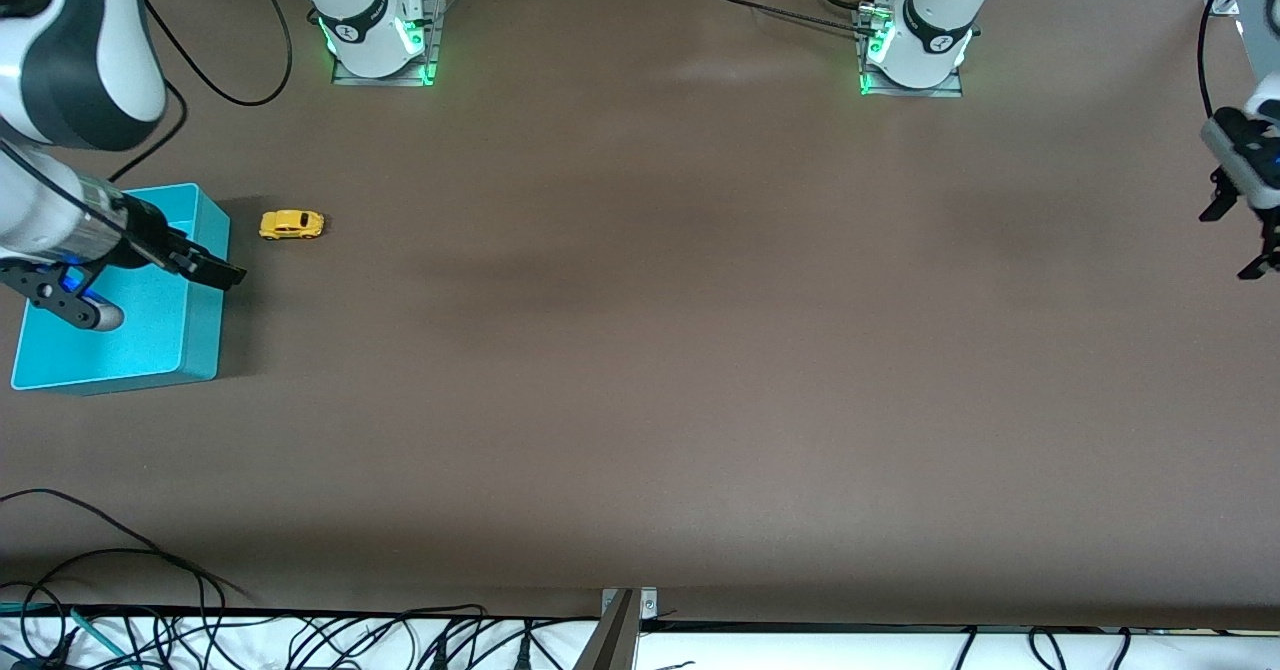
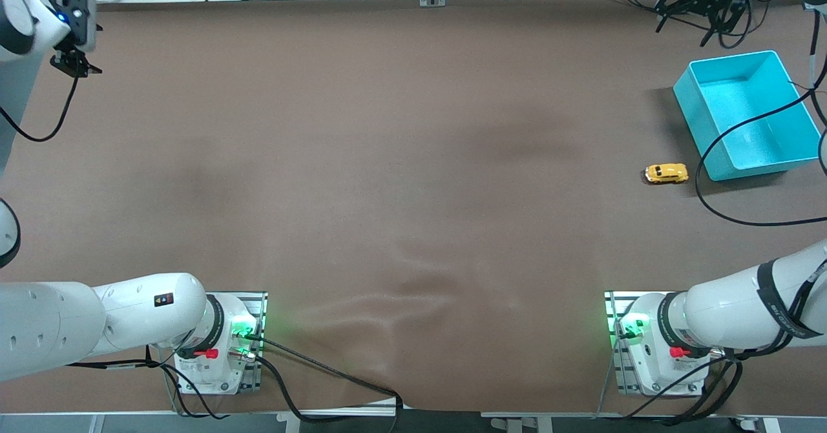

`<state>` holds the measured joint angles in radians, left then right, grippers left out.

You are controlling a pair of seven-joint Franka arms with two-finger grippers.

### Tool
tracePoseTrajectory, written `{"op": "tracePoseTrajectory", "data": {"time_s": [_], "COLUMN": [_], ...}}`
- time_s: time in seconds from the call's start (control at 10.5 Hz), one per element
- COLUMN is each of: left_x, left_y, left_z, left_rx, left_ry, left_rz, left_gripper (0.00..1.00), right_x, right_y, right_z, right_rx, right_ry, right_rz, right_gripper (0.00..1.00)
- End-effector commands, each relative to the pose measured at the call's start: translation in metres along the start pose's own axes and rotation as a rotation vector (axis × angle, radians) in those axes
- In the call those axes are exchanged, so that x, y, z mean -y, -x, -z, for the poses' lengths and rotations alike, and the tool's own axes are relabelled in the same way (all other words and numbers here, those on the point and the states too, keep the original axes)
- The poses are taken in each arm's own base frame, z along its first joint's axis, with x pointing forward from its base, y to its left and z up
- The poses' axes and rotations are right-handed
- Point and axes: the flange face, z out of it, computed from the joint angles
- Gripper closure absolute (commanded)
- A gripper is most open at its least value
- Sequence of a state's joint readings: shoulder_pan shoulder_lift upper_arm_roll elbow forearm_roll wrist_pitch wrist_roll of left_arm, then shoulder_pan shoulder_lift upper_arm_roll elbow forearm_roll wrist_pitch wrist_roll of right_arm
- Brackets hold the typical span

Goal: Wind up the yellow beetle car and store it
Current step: 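Reach the right gripper to the car while the left gripper withdraws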

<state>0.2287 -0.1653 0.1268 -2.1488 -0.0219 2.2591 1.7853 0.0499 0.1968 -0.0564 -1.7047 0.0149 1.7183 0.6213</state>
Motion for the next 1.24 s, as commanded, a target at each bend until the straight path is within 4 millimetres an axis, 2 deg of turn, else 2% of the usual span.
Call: {"op": "tracePoseTrajectory", "data": {"time_s": [0.0,0.19,0.29,0.38,0.48,0.67,0.76,0.95,1.05,1.15], "left_x": [0.011,0.012,0.013,0.012,0.011,0.011,0.009,0.007,0.005,0.005], "left_y": [-0.004,-0.010,-0.022,-0.035,-0.053,-0.079,-0.089,-0.091,-0.098,-0.103], "left_z": [0.042,0.077,0.096,0.108,0.116,0.140,0.145,0.166,0.165,0.166], "left_rx": [-0.027,-0.011,0.022,0.075,0.114,0.151,0.177,0.202,0.224,0.226], "left_ry": [0.090,0.185,0.233,0.266,0.290,0.318,0.329,0.348,0.353,0.358], "left_rz": [0.293,0.556,0.703,0.811,0.878,0.974,1.050,1.166,1.230,1.287], "left_gripper": [0.00,0.00,0.00,0.00,0.00,0.00,0.00,0.00,0.00,0.00], "right_x": [-0.003,-0.026,-0.042,-0.050,-0.054,-0.057,-0.066,-0.096,-0.109,-0.113], "right_y": [0.019,0.052,0.072,0.081,0.078,0.066,0.065,0.066,0.071,0.073], "right_z": [-0.034,-0.076,-0.101,-0.117,-0.132,-0.192,-0.207,-0.239,-0.253,-0.260], "right_rx": [-0.017,-0.051,-0.078,-0.093,-0.095,-0.053,-0.049,-0.082,-0.085,-0.084], "right_ry": [0.019,-0.021,-0.056,-0.054,-0.029,0.039,0.042,0.018,0.019,0.018], "right_rz": [-0.289,-0.427,-0.484,-0.537,-0.599,-0.708,-0.739,-0.755,-0.760,-0.762], "right_gripper": [0.00,0.00,0.00,0.00,0.00,0.00,0.00,0.00,0.00,0.00]}}
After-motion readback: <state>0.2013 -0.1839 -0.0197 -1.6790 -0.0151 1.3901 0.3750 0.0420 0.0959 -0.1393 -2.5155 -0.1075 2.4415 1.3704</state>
